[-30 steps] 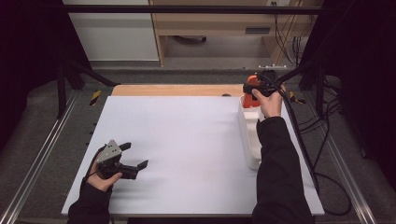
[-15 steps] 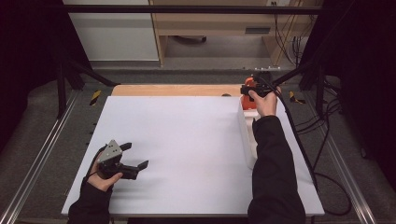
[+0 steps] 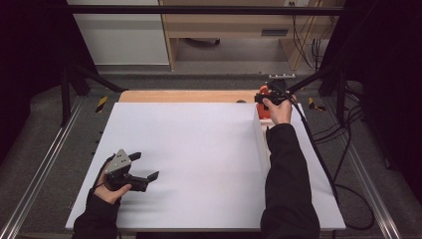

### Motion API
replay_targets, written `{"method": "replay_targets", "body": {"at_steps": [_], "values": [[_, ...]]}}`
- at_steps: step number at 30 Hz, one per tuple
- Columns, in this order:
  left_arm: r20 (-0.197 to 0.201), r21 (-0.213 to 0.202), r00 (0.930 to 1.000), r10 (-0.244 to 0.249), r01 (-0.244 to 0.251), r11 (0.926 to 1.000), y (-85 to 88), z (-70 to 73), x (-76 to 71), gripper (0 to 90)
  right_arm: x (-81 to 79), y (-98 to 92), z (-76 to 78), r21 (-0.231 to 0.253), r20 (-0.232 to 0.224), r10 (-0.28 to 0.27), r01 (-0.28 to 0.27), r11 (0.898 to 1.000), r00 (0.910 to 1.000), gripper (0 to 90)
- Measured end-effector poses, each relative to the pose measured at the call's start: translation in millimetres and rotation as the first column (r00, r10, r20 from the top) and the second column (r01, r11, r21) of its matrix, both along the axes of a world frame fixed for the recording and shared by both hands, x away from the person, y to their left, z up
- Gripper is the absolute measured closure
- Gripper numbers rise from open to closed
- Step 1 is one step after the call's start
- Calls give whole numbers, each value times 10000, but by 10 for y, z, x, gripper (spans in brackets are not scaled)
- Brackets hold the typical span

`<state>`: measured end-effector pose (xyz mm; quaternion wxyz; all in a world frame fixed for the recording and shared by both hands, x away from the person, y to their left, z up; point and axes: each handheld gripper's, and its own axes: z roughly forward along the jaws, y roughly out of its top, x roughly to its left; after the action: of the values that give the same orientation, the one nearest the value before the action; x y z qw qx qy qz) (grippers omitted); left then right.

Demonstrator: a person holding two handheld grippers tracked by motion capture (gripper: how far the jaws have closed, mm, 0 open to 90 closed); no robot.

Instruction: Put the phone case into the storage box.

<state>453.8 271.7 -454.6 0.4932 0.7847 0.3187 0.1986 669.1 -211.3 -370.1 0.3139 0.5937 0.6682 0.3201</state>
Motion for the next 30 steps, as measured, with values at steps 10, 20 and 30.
{"method": "replay_targets", "body": {"at_steps": [10,20,30], "values": [[-9,71,10000,-36,36,10000,-6,-3,-2,3,23,-35,-114,-10,-176,-197,197,9998,9997,154],[-33,90,10000,-38,38,10000,-8,-10,0,3,40,-29,-205,-51,-407,-144,142,9999,9991,154],[-28,121,10000,-45,45,9999,-10,-14,1,3,37,-39,-255,-108,-391,-160,156,9998,9991,152]]}}
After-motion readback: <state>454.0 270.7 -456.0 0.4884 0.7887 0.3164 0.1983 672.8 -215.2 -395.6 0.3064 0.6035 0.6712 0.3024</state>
